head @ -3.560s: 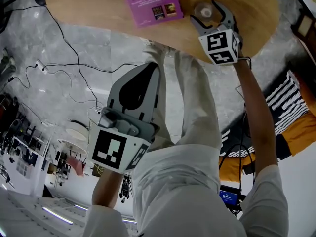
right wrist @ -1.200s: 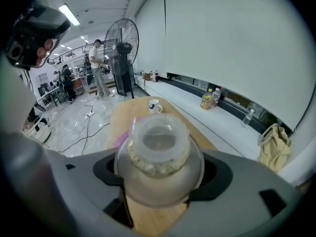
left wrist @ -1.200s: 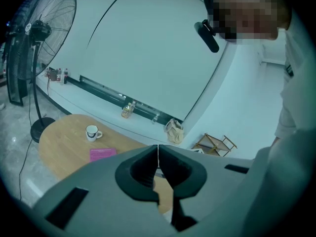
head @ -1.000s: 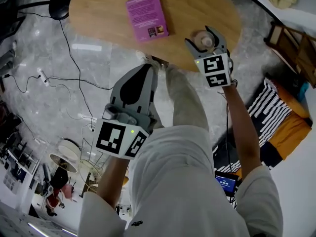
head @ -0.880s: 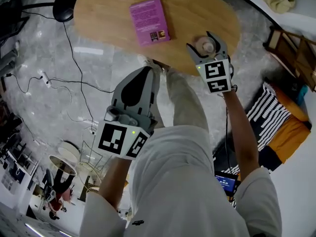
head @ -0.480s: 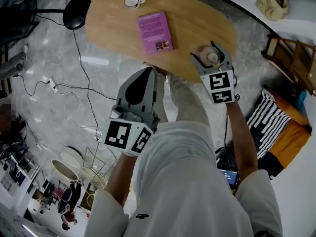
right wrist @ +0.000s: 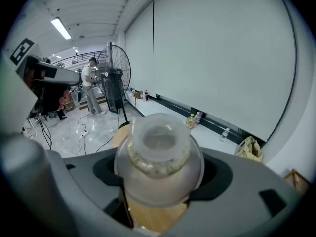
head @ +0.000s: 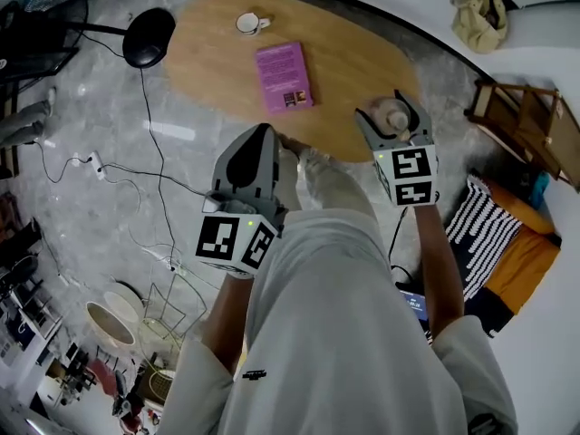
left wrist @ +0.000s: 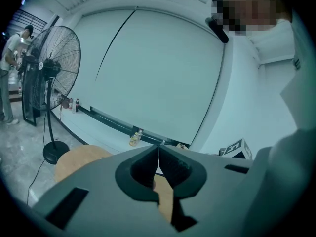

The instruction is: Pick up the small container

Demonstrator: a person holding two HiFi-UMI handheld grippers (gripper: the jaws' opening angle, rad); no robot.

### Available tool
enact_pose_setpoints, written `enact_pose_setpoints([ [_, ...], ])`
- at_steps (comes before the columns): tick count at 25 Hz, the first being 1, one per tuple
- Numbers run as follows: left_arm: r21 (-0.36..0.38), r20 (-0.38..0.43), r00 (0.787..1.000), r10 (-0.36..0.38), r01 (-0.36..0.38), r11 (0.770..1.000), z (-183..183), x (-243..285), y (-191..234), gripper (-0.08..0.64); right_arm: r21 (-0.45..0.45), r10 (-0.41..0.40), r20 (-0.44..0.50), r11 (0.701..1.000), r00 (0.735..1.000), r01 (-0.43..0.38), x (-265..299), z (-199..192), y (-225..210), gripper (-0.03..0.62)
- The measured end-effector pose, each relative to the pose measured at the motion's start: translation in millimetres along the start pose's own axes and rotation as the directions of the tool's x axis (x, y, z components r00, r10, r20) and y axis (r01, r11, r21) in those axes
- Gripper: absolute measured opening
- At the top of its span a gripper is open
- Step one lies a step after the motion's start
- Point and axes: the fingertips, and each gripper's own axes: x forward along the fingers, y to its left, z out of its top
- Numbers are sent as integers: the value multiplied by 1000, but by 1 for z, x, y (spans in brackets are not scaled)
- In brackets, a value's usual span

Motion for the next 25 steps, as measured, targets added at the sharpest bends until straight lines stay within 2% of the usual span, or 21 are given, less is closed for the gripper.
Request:
enact_pose_setpoints([
  [10, 22, 91, 996, 20, -22, 1000, 29, -24, 0, 23, 47, -54, 67, 998, 996, 51, -54, 35, -5, 339],
  [15, 33, 109, 994, 17, -21, 999, 39, -34, -1, 23, 92, -41, 90, 995, 995, 33, -81, 50, 1, 339],
  [25, 66, 137, 991, -10, 1, 998, 60, -48, -15, 23, 71, -51, 172, 997, 984, 39, -137, 83, 2, 339],
])
